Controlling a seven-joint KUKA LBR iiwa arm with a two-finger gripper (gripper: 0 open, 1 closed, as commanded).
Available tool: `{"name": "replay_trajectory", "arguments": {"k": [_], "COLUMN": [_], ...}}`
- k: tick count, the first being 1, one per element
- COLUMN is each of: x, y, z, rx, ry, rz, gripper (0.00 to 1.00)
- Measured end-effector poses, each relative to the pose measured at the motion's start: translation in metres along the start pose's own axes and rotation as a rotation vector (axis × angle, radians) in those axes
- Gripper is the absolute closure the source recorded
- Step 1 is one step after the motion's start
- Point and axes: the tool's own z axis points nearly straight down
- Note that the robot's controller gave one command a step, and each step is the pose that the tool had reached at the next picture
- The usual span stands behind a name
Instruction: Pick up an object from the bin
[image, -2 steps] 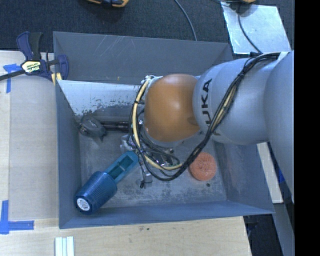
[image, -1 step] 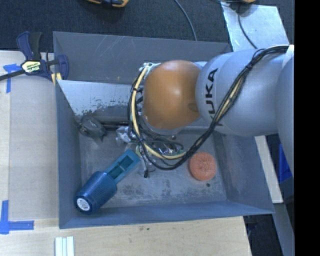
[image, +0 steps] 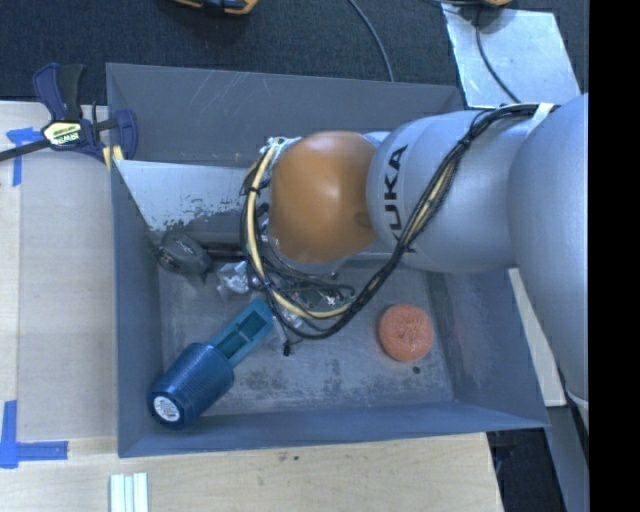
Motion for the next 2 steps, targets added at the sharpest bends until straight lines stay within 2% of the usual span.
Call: {"name": "replay_trajectory", "arguments": {"k": [1, 2], "x": [-0.0082, -0.0107], "y": [-0.0071, 0.0003], "z": [0.0400, 0.0384], "rx": [0.006, 0.002], "ry": [-0.006, -0.003], "rz": [-0.274, -0.260], "gripper": [0.00, 1.00]}}
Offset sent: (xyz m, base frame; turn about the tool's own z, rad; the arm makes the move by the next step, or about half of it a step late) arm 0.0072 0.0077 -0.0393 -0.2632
